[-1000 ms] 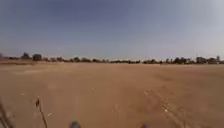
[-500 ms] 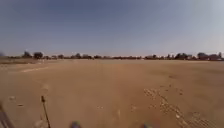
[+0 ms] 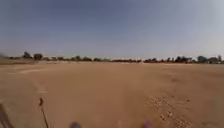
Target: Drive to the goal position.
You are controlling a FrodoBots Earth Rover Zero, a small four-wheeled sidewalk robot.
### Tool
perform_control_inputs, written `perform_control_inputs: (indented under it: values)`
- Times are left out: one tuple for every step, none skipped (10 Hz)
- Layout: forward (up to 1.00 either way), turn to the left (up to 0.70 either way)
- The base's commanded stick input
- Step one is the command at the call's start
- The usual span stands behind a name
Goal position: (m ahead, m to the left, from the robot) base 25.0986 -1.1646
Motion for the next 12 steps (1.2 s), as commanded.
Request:
perform_control_inputs:
  values:
    - [0.5,0.0]
    - [0.5,0.0]
    - [0.5,0.0]
    - [0.5,0.0]
    - [0.5,0.0]
    - [0.5,0.0]
    - [0.5,0.0]
    - [0.5,0.0]
    - [0.5,0.0]
    - [0.5,0.0]
    - [0.5,0.0]
    - [0.5,0.0]
